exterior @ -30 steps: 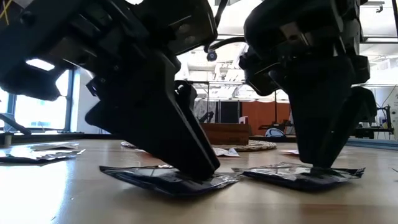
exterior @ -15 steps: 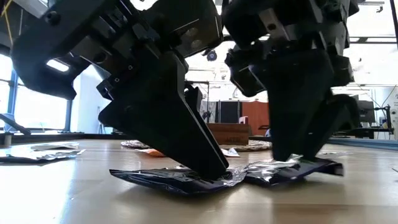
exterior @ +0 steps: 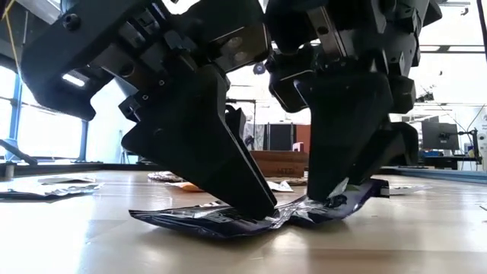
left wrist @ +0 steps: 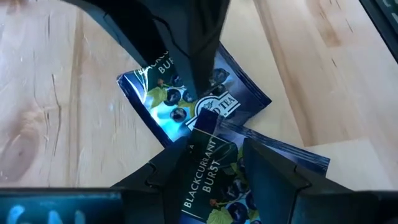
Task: Pick & Place Tea
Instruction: Put the black tea bag into the middle section of the wooden organizer
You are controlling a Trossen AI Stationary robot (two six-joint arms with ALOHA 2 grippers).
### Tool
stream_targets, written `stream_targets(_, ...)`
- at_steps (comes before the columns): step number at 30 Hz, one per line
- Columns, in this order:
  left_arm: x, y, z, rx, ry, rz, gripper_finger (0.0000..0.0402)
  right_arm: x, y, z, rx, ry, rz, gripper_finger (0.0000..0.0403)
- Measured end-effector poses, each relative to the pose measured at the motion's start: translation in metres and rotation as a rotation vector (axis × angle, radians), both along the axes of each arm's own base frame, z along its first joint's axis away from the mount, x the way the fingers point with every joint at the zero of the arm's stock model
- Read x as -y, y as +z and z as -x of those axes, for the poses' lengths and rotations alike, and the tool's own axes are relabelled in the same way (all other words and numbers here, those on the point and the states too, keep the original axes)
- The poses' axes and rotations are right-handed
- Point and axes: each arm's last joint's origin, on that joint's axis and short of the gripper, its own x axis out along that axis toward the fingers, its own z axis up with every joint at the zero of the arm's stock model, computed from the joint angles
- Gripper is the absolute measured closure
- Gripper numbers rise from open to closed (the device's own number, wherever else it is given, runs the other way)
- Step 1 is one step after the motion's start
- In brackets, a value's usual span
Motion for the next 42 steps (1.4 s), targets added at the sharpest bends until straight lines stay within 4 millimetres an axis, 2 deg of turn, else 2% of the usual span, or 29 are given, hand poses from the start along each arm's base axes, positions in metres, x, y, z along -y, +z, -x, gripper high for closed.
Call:
stream_targets(5,-0.001,0.004,0.004,-0.035,0.036,0.011,0.0250,0.001,-0.001,0.002,-0.020,0.019,0.027,0.0389)
stream_targets(11,-0.009,0.022,0.021,-0.200,0.068,-0.028,0.0250,0.004,0.000,0.002,0.012,0.082,0.111,0.0387)
stream_targets(13,-0.013,0.037,0.028,-0.211,0.091,-0.050,0.0250,0.006,0.003,0.002,0.028,0.121,0.150,0.0394)
stream_targets(16,-0.019,0.074,0.038,-0.137,0.137,-0.049,0.0250,0.012,0.013,0.007,0.023,0.129,0.226,0.0397)
stream_targets(20,-0.028,0.102,0.054,-0.125,0.164,-0.081,0.0250,0.026,0.045,0.010,0.067,0.108,0.362,0.0394)
stream_targets(22,-0.034,0.112,0.064,-0.139,0.180,-0.104,0.0250,0.038,0.062,0.008,0.125,0.122,0.508,0.0398)
stream_targets(25,-0.041,0.127,0.077,-0.152,0.227,-0.106,0.0250,0.057,0.085,0.001,0.222,0.191,0.905,0.0396)
stream_targets(27,-0.043,0.129,0.080,-0.151,0.274,-0.117,0.0250,0.070,0.096,-0.006,0.212,0.194,1.220,0.0394)
stream_targets(29,-0.045,0.126,0.081,-0.156,0.321,-0.163,0.0250,0.087,0.104,-0.015,0.163,0.206,1.421,0.0395)
stream_targets(32,-0.048,0.125,0.084,-0.169,0.361,-0.202,0.0250,0.122,0.109,-0.026,0.152,0.244,1.445,0.0399)
stream_targets(37,-0.059,0.118,0.081,-0.228,0.393,-0.226,0.0250,0.181,0.099,-0.026,0.111,0.270,1.257,0.0395)
stream_targets(40,-0.070,0.117,0.080,-0.249,0.444,-0.245,0.0250,0.203,0.096,-0.022,0.044,0.244,1.244,0.0398)
stream_targets(42,-0.078,0.117,0.078,-0.252,0.473,-0.253,0.0250,0.213,0.098,-0.024,0.091,0.251,1.224,0.0399)
